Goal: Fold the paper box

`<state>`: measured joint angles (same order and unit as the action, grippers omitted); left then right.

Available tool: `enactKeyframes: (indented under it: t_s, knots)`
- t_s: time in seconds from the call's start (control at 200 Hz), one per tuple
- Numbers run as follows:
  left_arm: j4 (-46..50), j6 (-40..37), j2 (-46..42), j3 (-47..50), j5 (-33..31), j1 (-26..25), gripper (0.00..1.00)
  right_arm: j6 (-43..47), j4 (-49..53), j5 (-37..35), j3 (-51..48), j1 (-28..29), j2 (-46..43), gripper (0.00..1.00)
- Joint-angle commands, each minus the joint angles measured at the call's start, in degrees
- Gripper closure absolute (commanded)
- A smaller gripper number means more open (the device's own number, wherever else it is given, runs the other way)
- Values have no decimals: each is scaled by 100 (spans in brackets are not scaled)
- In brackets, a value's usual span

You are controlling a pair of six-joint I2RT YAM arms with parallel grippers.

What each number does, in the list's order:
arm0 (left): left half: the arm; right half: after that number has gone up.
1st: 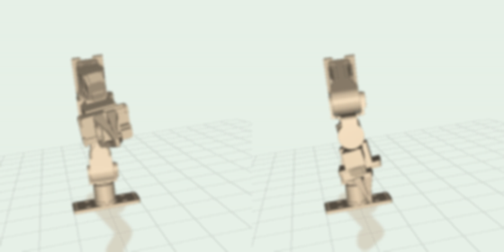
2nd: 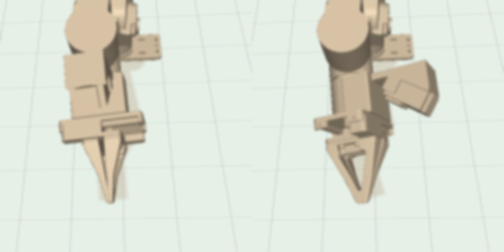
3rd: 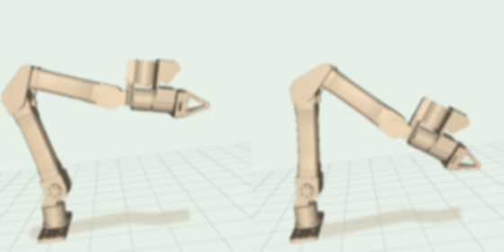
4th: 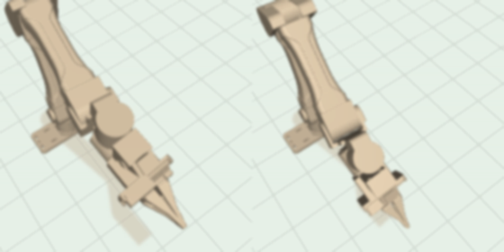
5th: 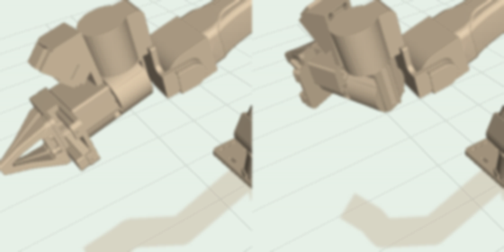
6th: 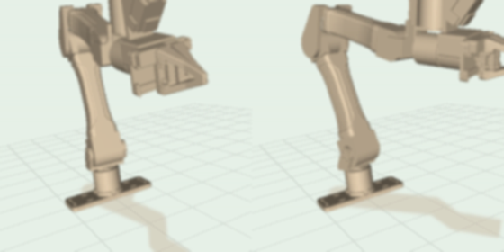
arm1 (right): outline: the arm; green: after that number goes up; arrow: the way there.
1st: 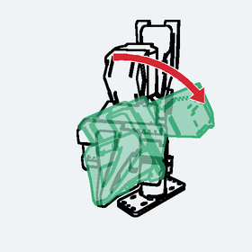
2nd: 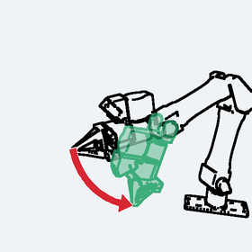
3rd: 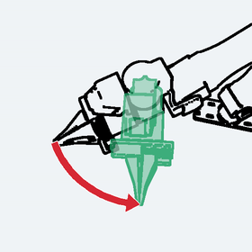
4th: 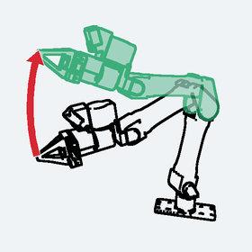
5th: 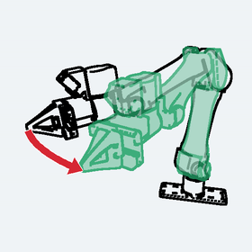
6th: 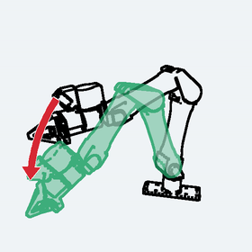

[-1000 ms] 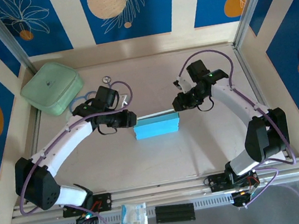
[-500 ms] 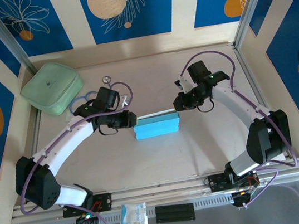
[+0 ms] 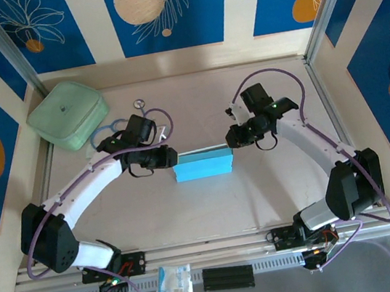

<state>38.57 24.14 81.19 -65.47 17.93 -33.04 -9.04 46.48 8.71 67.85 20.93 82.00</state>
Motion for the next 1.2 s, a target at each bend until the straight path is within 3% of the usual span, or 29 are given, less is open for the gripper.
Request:
enactKeyframes:
  t_s: [0.0,0.23,0.505,0.935,1.196]
  knots:
    - [130,6,-111,76,-2,-62,73,-28,338,-400,-294,179,38,87]
    - [179,11,-363,0,-238,-54,69,-82,309,-794,-432,333,69,87]
    - [389,-18,-565,-86,-638,-56,55,-70,331,-920,-405,396,50,87]
    - [182,-647,-40,-757,-1098,-10,58,-28,382,-1036,-326,559,26,87]
    - [7,92,387,-989,-1200,270,64,-32,415,-1130,-308,650,42,87]
